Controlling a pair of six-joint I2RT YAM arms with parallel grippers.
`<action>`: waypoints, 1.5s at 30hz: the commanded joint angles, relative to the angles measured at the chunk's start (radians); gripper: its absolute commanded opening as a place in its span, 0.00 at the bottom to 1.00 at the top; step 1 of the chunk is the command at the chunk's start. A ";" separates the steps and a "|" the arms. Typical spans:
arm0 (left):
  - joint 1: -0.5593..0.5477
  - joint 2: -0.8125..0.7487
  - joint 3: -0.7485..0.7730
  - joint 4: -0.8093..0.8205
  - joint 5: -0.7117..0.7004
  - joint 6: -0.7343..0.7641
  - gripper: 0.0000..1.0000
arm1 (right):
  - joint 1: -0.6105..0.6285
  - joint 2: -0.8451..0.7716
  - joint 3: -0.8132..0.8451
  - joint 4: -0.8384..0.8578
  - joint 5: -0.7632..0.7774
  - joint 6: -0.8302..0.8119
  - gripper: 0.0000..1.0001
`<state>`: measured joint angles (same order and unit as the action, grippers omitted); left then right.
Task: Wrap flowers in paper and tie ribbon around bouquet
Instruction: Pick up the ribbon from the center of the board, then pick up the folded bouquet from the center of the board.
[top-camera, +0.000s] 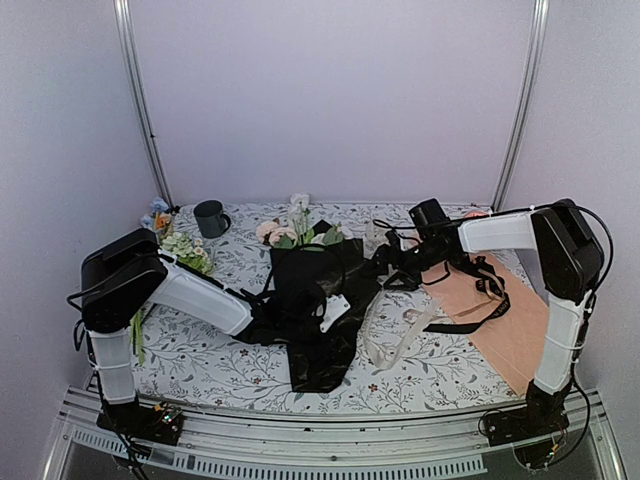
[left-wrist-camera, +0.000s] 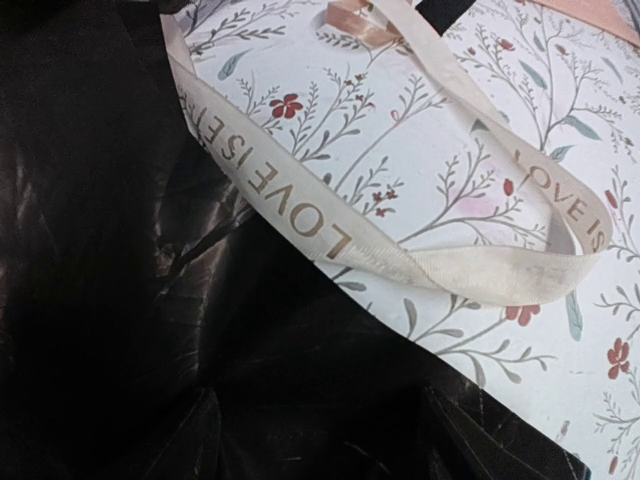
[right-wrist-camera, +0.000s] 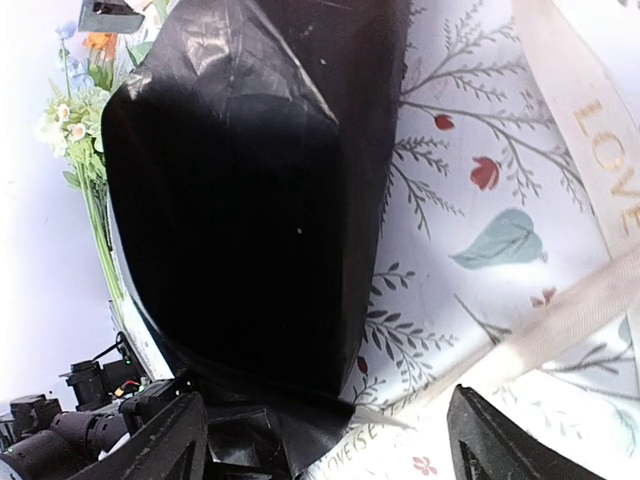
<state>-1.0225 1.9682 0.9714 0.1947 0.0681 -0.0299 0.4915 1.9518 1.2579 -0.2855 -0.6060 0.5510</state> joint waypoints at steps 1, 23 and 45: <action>0.026 0.070 -0.067 -0.271 -0.010 -0.036 0.69 | 0.002 0.049 0.049 -0.034 0.027 -0.045 0.88; 0.026 0.083 -0.050 -0.284 -0.006 -0.028 0.69 | 0.129 0.199 0.122 0.059 -0.230 -0.038 0.88; -0.165 -0.285 -0.016 -0.111 -0.137 0.117 0.78 | 0.116 0.174 0.095 0.205 -0.207 0.048 0.00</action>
<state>-1.0813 1.7473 0.9089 0.0723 -0.0589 -0.0044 0.6132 2.1315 1.3338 -0.1051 -0.8078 0.5953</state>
